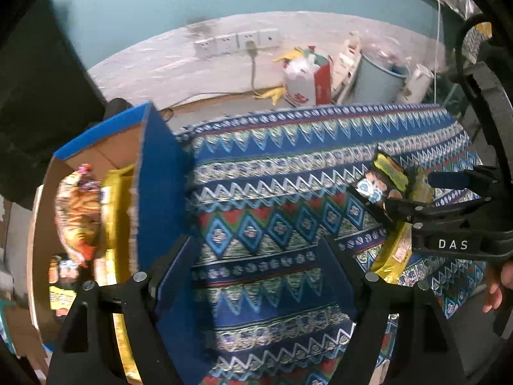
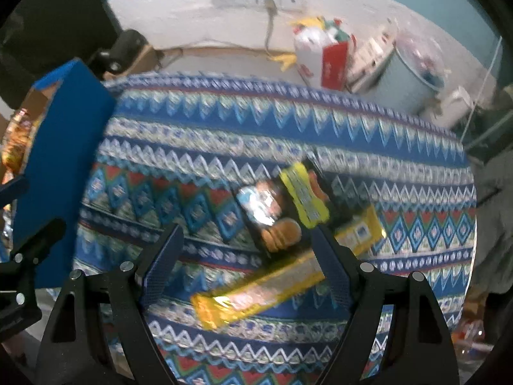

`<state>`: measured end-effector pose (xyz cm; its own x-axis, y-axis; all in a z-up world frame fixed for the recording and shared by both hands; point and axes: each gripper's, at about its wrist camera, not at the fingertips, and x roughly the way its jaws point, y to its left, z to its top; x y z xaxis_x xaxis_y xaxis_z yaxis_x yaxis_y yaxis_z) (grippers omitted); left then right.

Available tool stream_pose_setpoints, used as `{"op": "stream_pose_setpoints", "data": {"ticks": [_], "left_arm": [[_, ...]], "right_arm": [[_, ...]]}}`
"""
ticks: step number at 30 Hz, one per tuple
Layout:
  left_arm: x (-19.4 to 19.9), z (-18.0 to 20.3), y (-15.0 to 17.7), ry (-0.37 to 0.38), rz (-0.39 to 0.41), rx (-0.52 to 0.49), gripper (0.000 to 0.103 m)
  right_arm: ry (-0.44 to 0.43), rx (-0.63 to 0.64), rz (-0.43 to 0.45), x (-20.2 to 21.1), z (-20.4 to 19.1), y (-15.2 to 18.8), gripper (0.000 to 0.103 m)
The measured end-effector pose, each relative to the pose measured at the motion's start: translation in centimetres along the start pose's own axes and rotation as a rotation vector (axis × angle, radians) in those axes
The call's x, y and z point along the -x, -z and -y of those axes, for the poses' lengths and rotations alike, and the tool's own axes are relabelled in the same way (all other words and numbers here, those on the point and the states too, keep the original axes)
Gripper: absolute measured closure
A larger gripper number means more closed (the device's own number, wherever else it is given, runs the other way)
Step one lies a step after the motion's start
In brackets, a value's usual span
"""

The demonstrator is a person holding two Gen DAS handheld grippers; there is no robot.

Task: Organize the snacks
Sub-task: 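Move both tools back toward the black bags and gold bar on the cloth, then grasp the black snack bag with the left tool while the right tool grasps the gold wafer bar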

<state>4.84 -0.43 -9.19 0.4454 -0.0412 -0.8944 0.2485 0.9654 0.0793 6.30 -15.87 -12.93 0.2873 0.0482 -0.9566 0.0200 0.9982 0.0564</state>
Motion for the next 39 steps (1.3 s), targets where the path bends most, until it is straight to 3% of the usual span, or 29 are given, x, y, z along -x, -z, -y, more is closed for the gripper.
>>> {"op": "stream_pose_setpoints", "data": {"ticks": [17,25,33,39], "left_arm": [[-5.3,3.9,0.1,0.002,-0.112,-0.053,0.023],[-7.1,5.6,-0.2,0.001,-0.147,-0.085,0.023],[-8.5,8.9,-1.7,0.03,-0.155,-0.133,0.023],[-9.1,11.4,-3.4,0.084,-0.146,-0.156,0.022]], "right_arm": [[0.145,-0.026,-0.132,-5.8,2.3,4.0,0.021],[0.214,-0.04,-0.192,-6.0,5.6,8.5,0.021],[0.165,-0.16,-0.165,-6.2,11.2,10.6,0.021],[0.13,-0.156,-0.11,-6.4,12.5,10.6,0.023]]}}
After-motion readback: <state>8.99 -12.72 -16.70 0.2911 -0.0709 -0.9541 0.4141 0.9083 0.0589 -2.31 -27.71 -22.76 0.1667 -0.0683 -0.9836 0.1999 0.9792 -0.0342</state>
